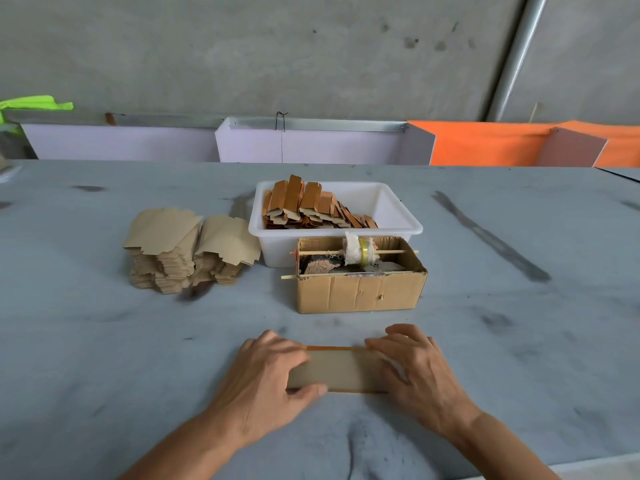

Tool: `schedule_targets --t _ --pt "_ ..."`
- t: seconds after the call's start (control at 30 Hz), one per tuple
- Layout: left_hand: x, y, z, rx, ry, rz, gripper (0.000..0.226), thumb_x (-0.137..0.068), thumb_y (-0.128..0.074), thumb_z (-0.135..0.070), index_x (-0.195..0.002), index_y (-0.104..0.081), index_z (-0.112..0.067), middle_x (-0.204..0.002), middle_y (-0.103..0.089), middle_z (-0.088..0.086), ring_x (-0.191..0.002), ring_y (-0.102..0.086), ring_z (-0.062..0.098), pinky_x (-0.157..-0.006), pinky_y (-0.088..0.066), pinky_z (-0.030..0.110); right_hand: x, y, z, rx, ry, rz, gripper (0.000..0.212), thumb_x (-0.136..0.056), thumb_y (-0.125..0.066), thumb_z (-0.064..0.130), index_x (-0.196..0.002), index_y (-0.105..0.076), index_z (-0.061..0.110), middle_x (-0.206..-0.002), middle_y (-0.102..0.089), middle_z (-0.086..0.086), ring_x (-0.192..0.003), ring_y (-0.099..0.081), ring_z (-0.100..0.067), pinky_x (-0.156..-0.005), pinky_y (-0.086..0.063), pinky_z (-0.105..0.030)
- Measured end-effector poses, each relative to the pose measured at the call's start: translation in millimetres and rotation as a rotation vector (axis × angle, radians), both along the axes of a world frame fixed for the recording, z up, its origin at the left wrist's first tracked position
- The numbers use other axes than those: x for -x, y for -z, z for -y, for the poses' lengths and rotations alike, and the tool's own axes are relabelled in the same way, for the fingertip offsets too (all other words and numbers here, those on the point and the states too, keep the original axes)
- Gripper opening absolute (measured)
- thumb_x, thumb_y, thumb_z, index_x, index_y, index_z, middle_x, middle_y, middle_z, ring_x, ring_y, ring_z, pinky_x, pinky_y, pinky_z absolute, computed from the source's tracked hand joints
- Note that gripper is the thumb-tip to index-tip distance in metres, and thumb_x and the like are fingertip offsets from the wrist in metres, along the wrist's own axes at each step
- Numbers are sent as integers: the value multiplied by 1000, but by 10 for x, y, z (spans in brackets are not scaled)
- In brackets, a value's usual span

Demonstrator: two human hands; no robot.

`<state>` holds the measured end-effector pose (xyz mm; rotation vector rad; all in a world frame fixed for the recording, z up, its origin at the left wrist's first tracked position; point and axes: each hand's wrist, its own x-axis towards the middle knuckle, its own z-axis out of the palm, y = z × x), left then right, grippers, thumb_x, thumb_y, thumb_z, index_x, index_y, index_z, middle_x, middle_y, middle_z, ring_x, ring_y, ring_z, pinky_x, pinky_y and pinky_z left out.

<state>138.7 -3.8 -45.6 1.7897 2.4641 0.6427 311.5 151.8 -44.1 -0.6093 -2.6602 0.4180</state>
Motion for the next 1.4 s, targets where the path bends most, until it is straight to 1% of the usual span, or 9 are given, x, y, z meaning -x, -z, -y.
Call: schedule_targets --t 0.13,0.3,0.4,0.57,0.77,0.9,1.07,1.17,1.4 --pt "19 41 5 -11 19 -6 48 -74 -60 -63 -109 -62 -30 -120 -52 -28 -112 -40 0 -93 -29 18 -150 41 33 68 -102 67 43 -77 -61 56 -113 -64 32 -126 -47 24 -125 -27 -2 -101 -26 -26" --pt "85 55 17 -57 63 85 45 -70 -73 -53 -105 -66 -25 -113 -49 -30 -109 -41 -2 -95 -32 18 -102 50 68 -22 -108 -72 3 -78 -74 16 -80 -74 18 -114 -64 3 -115 -52 -25 -88 -46 -44" --pt "123 54 27 -118 74 181 35 -67 -82 -32 -98 -72 -19 -109 -54 -24 -107 -47 0 -92 -33 11 -93 59 33 149 -78 -157 5 -82 -71 14 -79 -72 17 -104 -66 10 -111 -53 -17 -91 -44 -30" --pt "71 -27 -52 -381 -144 614 16 -73 -76 -1 -75 -75 -17 -82 -71 -16 -79 -61 -2 -73 -44 10 -38 -56 3 578 102 -329 7 -83 -69 19 -80 -69 25 -89 -69 11 -90 -61 -8 -81 -46 -24" --pt "-15 -111 -135 -445 -348 1110 8 -78 -71 -4 -73 -70 -10 -63 -65 1 -45 -48 4 -44 -40 15 -36 -165 47 599 414 -513 23 -78 -74 20 -96 -64 30 -99 -64 10 -78 -62 -9 -58 -48 -15" --pt "-76 -149 -161 -412 -379 1104 3 -80 -71 -8 -77 -70 -10 -66 -66 0 -48 -48 5 -46 -41 17 -9 -203 119 738 430 -462 32 -80 -73 19 -110 -64 25 -97 -63 18 -62 -64 -8 -48 -46 -12" --pt "-123 -207 -174 -471 -268 1026 7 -80 -68 -2 -74 -68 -5 -53 -55 -9 -41 -42 -2 -45 -35 8 37 -298 209 448 439 -360 27 -81 -72 24 -108 -68 27 -79 -59 7 -61 -58 -10 -59 -51 -24" --pt "-138 -236 -171 -488 -220 990 13 -81 -67 0 -71 -66 -9 -43 -50 -14 -40 -42 -3 -45 -33 5 63 -312 196 645 390 -346 6 -87 -66 19 -87 -70 22 -51 -57 5 -42 -53 -9 -45 -42 -17" --pt "-177 -184 -218 -522 -361 1068 13 -74 -76 -8 -71 -71 -19 -46 -53 -13 -41 -41 -1 -45 -37 12 53 -321 153 1039 401 -379 15 -93 -57 11 -82 -67 6 -70 -72 -6 -42 -57 -15 -38 -34 -20"
